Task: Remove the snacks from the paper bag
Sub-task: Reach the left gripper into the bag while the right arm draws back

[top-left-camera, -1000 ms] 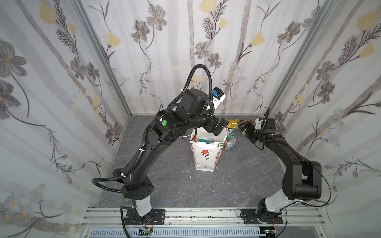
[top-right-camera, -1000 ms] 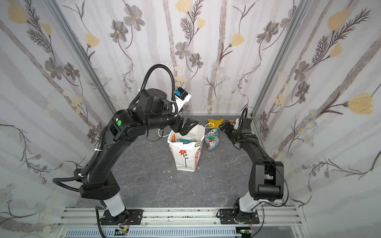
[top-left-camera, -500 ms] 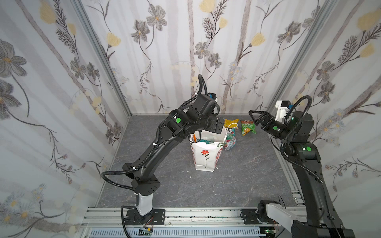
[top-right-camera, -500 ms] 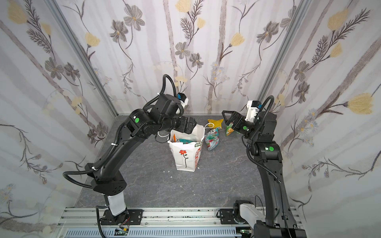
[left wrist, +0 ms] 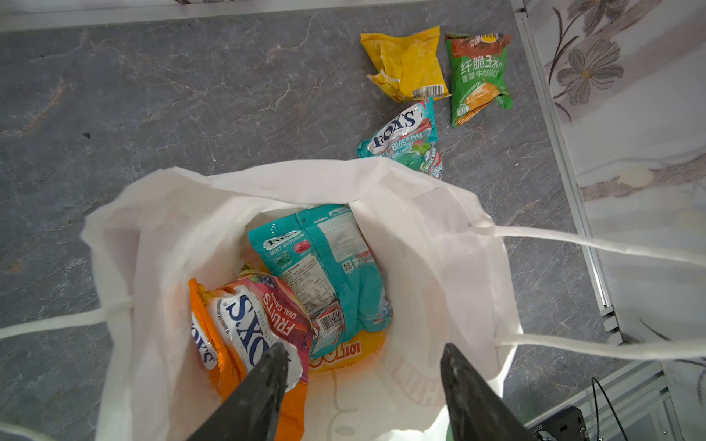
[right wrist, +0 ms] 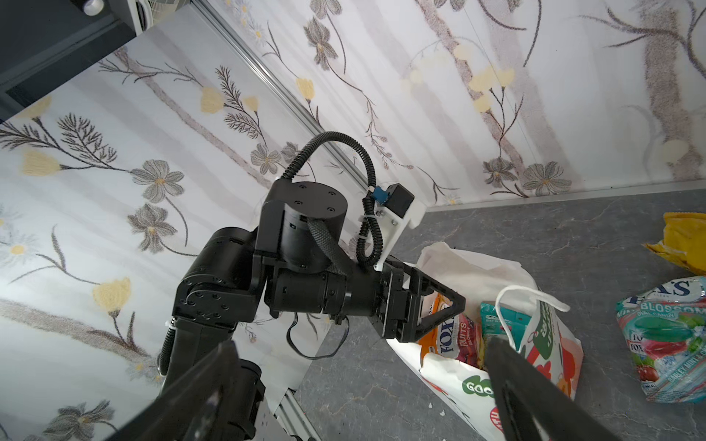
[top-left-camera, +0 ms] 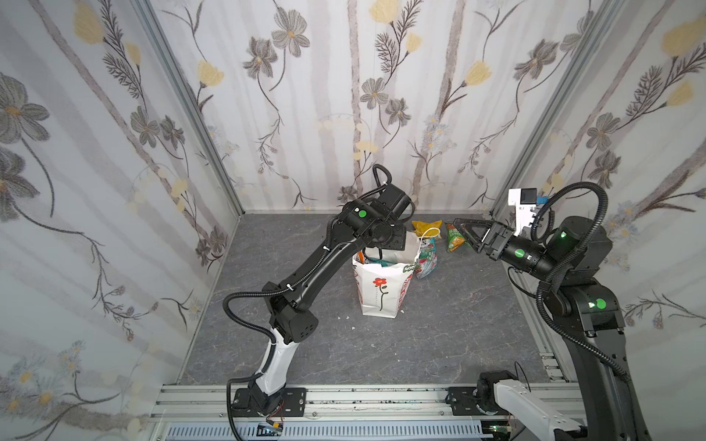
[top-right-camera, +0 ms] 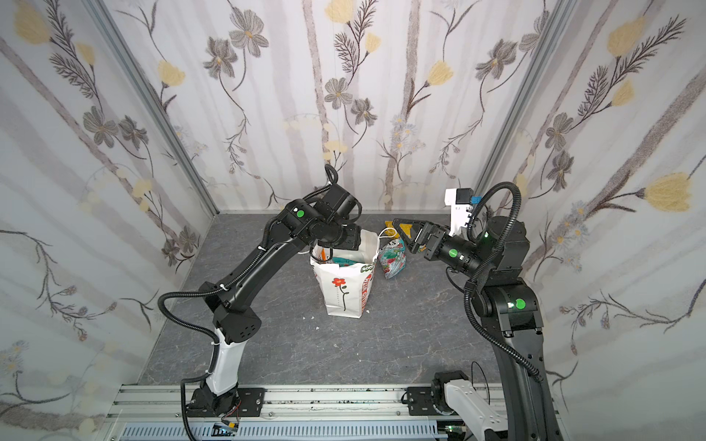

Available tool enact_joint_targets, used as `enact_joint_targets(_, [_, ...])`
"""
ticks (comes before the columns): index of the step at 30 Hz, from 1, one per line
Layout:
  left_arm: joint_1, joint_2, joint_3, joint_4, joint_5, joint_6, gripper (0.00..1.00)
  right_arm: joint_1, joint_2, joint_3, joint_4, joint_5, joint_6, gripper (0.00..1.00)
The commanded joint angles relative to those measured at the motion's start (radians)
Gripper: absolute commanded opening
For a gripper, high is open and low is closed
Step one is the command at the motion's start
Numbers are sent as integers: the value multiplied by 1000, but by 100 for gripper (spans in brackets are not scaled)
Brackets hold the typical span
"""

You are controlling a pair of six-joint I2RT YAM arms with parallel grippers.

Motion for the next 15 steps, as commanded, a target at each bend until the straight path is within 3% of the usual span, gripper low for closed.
enact_joint_targets(1, [7,25,-9,-25,3,5,65,4,-2,-5,-43,-15,-16,99])
enact_joint_targets(15, [17,7,-264,76,75,138,67,22,-4,-28,-272,38,-162,99])
